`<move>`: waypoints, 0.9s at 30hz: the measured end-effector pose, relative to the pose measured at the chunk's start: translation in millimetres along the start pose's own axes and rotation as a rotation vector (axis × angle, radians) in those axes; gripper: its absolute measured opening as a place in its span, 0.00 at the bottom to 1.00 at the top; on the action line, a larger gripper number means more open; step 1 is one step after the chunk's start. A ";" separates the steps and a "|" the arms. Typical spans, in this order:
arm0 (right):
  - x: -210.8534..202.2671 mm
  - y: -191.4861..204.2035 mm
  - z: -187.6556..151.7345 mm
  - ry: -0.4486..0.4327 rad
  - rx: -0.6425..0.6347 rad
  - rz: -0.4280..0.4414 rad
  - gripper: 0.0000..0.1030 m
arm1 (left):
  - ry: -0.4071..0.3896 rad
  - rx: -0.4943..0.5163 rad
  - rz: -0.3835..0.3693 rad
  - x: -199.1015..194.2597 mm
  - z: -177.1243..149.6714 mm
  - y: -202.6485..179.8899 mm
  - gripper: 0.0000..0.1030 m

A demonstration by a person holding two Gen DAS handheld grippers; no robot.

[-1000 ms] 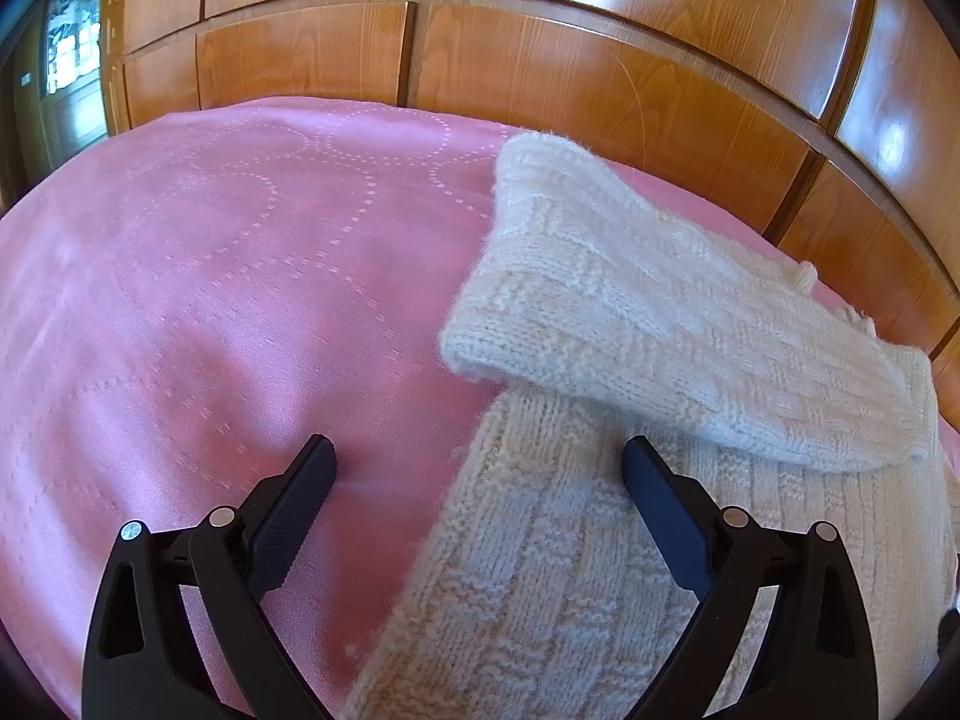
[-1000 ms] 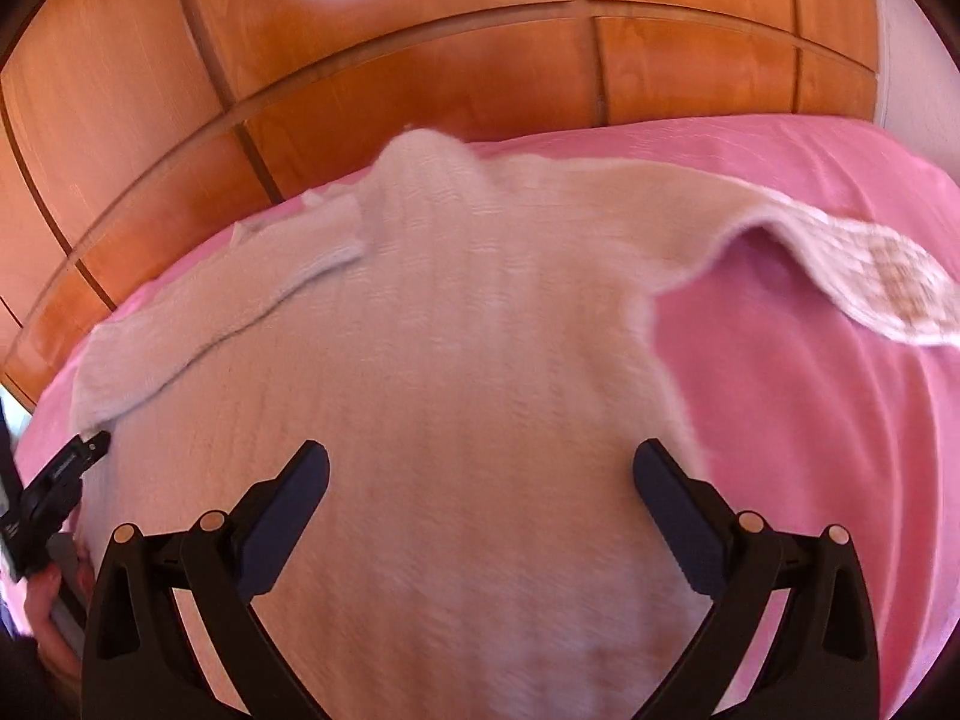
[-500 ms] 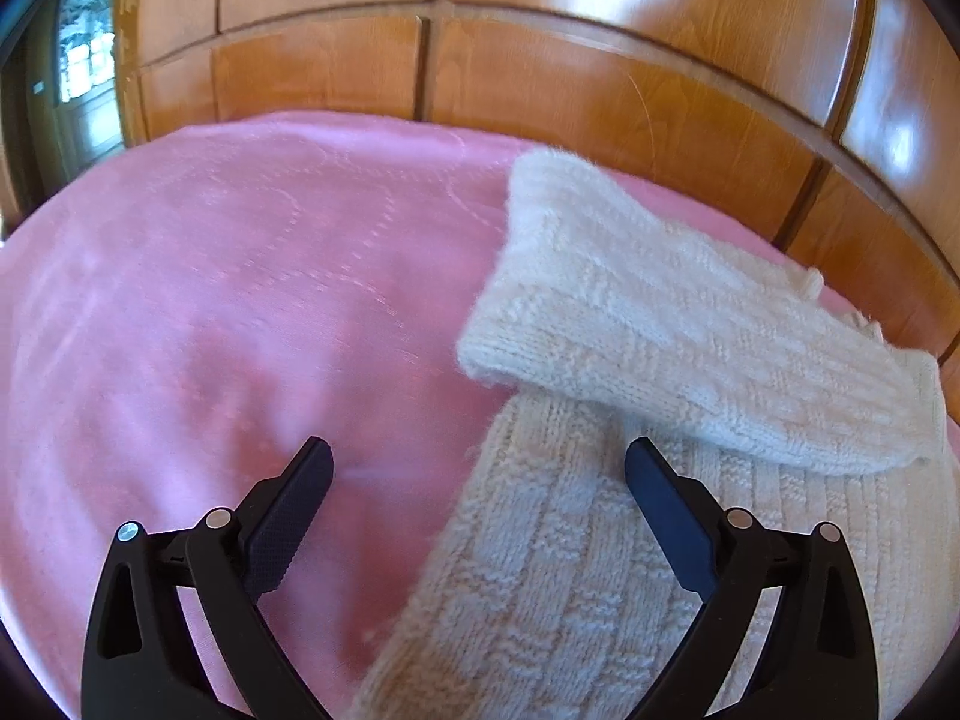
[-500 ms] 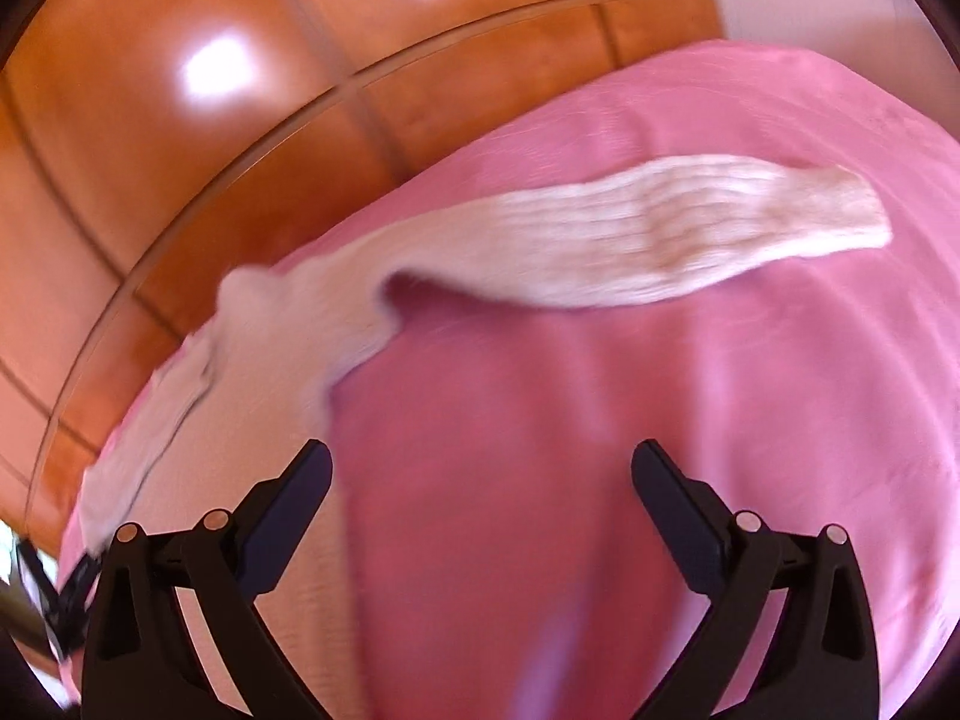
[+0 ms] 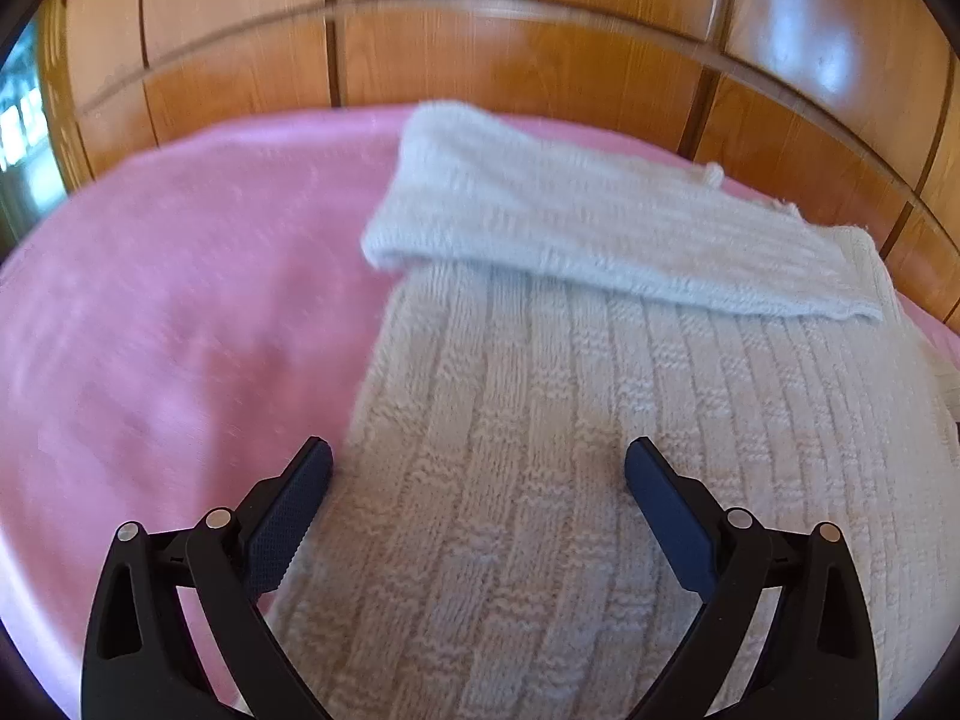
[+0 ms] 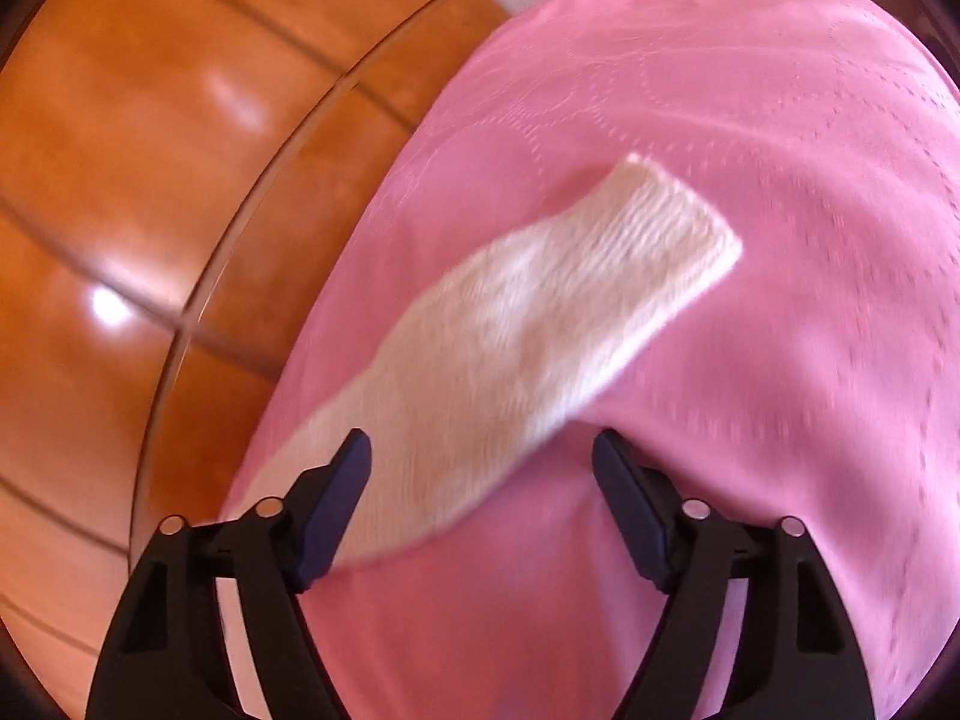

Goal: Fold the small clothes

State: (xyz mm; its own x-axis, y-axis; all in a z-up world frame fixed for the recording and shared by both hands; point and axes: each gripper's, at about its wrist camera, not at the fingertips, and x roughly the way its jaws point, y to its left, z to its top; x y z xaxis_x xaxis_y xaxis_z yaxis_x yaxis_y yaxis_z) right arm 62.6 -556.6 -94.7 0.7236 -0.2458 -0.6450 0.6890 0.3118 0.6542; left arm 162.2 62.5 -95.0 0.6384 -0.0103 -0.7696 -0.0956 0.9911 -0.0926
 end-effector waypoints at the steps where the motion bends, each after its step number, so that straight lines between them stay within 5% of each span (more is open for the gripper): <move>1: 4.2 -1.0 4.8 -0.004 0.011 -0.018 0.61 | 0.007 -0.010 -0.011 1.8 0.2 1.9 0.94; 5: 18.0 -12.3 21.9 0.012 0.058 -0.089 0.15 | 0.001 -0.014 -0.019 2.3 -2.6 4.3 0.95; 6: 18.3 -16.8 28.4 0.021 0.071 -0.094 0.12 | 0.000 -0.014 -0.020 2.4 -2.8 3.8 0.95; 9: 9.4 -2.1 33.6 0.011 0.063 -0.102 0.09 | -0.001 -0.021 -0.027 2.4 -3.5 4.8 0.95; 17: -19.2 136.7 -15.7 -0.012 -0.314 0.079 0.08 | -0.003 -0.030 -0.036 5.4 -1.1 3.1 0.95; 22: -13.2 225.5 -112.9 0.097 -0.582 0.279 0.08 | -0.006 -0.034 -0.042 5.2 -2.3 4.2 0.95; 27: 2.6 256.6 -214.9 0.237 -0.841 0.337 0.11 | -0.009 -0.039 -0.050 4.2 -3.5 5.8 0.95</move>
State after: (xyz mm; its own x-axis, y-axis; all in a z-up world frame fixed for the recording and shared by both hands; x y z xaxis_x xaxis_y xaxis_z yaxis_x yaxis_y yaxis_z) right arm 232.7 -280.0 -13.4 0.7891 0.1426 -0.5975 0.1219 0.9169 0.3800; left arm 161.6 67.8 -100.9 0.6498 -0.0588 -0.7578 -0.0924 0.9835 -0.1555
